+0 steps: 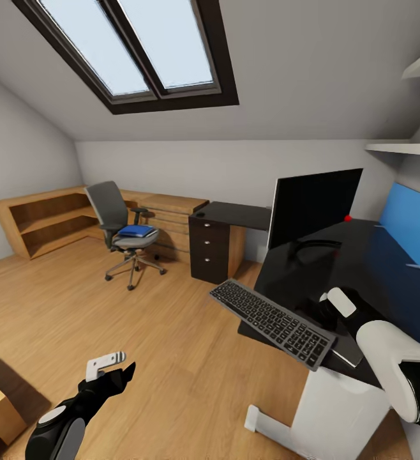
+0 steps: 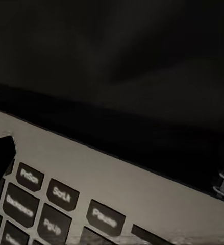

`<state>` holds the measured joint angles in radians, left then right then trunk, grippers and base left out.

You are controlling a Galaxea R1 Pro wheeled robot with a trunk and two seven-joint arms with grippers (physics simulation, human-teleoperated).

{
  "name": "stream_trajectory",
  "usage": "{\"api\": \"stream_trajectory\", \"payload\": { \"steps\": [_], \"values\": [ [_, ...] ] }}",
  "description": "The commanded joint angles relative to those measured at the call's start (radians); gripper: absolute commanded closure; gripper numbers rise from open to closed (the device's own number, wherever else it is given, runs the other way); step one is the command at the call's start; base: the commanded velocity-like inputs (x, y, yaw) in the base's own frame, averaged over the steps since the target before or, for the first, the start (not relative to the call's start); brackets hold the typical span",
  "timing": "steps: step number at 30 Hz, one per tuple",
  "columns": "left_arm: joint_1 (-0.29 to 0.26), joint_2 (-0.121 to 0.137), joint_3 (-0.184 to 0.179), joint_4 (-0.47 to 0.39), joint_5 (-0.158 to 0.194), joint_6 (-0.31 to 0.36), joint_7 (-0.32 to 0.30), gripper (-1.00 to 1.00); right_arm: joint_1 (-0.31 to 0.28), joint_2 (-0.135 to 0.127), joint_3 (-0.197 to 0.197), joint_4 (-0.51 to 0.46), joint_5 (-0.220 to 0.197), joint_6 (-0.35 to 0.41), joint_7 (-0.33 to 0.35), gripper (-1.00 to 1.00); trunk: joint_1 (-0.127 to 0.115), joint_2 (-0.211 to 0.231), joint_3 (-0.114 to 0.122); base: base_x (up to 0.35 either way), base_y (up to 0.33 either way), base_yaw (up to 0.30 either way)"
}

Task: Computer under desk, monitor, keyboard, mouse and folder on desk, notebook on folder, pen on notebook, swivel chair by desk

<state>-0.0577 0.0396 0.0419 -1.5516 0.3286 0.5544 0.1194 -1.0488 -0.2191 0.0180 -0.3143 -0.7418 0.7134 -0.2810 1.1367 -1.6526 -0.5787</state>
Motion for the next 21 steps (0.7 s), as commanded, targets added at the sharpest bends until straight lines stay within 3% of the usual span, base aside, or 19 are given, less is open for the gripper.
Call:
{"api": "stream_trajectory", "payload": {
  "steps": [1, 21],
  "values": [
    [-0.001, 0.0, -0.001, 0.001, 0.011, 0.004, 0.008, -1.0, 0.0, 0.0, 0.002, -0.002, -0.011, 0.003, -0.009, -1.0, 0.0, -0.001, -0.001, -0.153, 0.106, 0.0],
    [-0.001, 0.0, -0.005, 0.007, 0.01, 0.004, 0.007, -1.0, 0.0, 0.001, 0.003, -0.002, -0.01, -0.005, -0.009, -1.0, 0.0, -0.001, -0.001, -0.093, 0.071, 0.0]
  ]
}}
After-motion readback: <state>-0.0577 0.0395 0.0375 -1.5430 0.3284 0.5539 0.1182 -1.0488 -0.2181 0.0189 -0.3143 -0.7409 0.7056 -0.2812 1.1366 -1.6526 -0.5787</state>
